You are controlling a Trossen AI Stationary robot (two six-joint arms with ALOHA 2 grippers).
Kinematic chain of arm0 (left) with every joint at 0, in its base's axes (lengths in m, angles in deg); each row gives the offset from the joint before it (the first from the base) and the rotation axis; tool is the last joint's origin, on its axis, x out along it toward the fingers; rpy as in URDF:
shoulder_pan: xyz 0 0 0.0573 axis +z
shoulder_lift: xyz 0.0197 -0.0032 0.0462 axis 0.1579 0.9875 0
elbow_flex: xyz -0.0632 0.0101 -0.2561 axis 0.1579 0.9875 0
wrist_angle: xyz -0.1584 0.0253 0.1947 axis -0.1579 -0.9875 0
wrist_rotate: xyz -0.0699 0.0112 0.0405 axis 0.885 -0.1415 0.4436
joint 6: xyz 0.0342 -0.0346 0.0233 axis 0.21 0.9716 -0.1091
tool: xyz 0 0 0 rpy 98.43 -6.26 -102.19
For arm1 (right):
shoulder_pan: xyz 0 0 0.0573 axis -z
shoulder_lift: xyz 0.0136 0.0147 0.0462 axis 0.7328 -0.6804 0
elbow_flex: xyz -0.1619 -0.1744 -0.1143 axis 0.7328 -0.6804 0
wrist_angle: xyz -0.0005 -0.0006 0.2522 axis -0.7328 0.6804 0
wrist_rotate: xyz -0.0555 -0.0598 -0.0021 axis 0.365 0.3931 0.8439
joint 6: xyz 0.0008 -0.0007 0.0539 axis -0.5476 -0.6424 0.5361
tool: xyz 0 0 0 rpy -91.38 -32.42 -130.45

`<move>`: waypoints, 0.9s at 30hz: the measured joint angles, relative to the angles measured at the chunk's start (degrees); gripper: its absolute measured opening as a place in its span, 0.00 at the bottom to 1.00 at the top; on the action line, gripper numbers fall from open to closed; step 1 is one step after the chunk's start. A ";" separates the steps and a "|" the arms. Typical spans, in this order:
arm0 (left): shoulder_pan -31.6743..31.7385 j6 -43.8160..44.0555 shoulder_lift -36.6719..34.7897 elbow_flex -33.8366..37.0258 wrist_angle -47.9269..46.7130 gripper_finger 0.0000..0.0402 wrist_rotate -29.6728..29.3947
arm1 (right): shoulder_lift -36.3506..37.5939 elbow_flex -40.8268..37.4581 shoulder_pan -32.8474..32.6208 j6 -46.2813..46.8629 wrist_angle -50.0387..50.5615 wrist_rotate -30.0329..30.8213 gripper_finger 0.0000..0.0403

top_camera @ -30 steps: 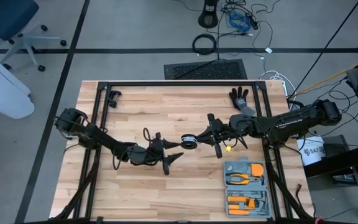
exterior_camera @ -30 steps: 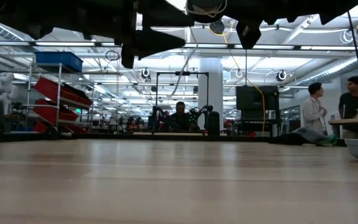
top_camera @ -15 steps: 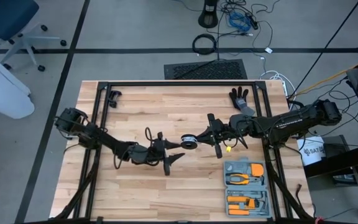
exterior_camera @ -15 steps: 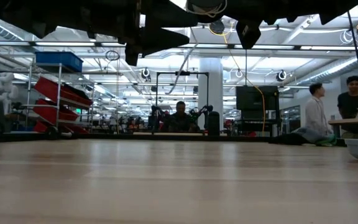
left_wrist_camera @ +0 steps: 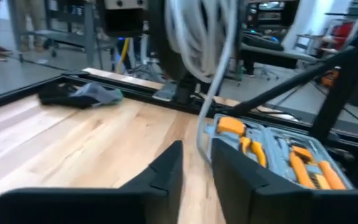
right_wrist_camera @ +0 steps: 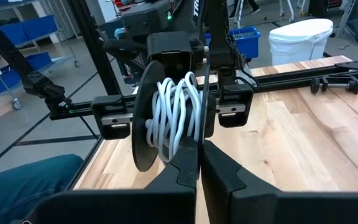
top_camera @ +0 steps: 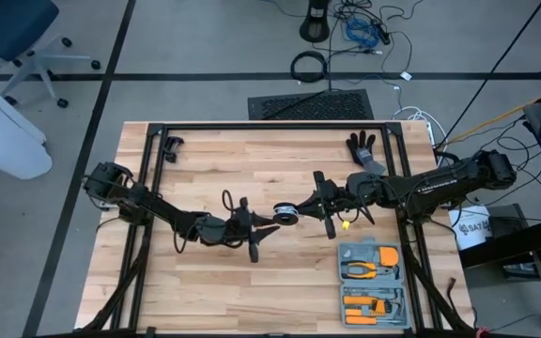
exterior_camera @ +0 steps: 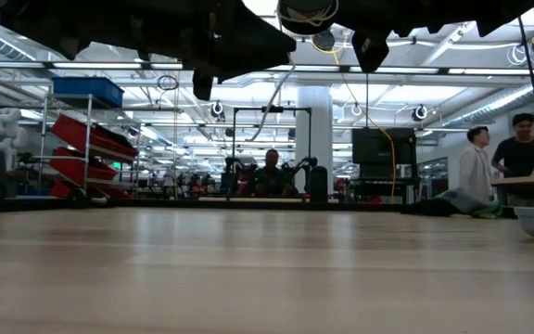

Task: Coil cords
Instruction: Uncoil the white cable wire from the spool

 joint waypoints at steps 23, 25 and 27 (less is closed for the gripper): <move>-3.16 -0.30 -14.89 0.01 -20.29 0.00 -8.31 | 0.00 0.02 -0.79 1.70 4.74 0.04 0.00; -3.61 -0.03 -17.41 0.04 -22.86 0.00 -8.56 | 0.00 0.02 -0.79 1.75 6.10 0.13 0.00; -4.29 -0.01 -19.80 0.04 -25.28 0.00 -8.56 | 0.00 0.02 -0.79 1.75 7.44 0.79 0.00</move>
